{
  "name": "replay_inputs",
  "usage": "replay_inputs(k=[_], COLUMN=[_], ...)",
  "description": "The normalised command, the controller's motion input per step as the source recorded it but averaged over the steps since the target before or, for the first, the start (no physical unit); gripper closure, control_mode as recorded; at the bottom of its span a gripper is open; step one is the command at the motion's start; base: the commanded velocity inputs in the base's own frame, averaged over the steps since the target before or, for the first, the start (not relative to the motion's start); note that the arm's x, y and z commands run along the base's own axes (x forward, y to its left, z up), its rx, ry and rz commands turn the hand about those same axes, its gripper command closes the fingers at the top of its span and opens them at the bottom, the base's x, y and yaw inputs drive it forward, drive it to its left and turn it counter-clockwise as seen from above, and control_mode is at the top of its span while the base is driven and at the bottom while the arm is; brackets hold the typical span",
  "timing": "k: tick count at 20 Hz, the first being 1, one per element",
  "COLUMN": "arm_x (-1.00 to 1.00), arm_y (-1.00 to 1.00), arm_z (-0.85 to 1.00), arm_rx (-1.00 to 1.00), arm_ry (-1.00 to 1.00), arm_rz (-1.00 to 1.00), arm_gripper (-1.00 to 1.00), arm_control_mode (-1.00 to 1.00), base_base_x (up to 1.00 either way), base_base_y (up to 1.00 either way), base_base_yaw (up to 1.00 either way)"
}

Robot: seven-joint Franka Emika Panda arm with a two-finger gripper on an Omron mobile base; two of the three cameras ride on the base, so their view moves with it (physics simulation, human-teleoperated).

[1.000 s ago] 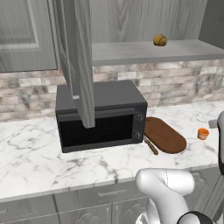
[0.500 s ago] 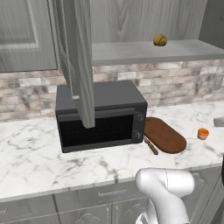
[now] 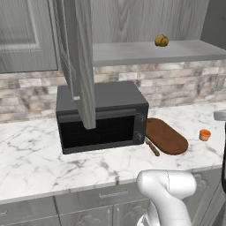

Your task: Pick the bread, place it on the cutting board, pick the jam, place it on the counter, and close the cabinet.

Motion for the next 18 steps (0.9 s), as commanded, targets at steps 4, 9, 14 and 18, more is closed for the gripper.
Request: replay_inputs(k=[4,9,14,18], arm_x=[0.0,0.0,0.0,-0.04], arm_y=[0.01,0.0,0.06,0.15], arm_z=[0.35,0.36,0.43,0.34], arm_rx=[0.0,0.0,0.01,0.01], arm_ry=[-0.02,0.0,0.0,0.0], arm_rz=[0.0,0.0,0.0,0.0], arm_gripper=[-1.0,-1.0,-1.0,-1.0], arm_control_mode=[-1.0,-1.0,-1.0,-1.0], base_base_x=[0.0,0.0,0.0,0.0], base_base_y=[0.0,0.0,0.0,0.0], base_base_yaw=[0.0,0.0,0.0,0.0])
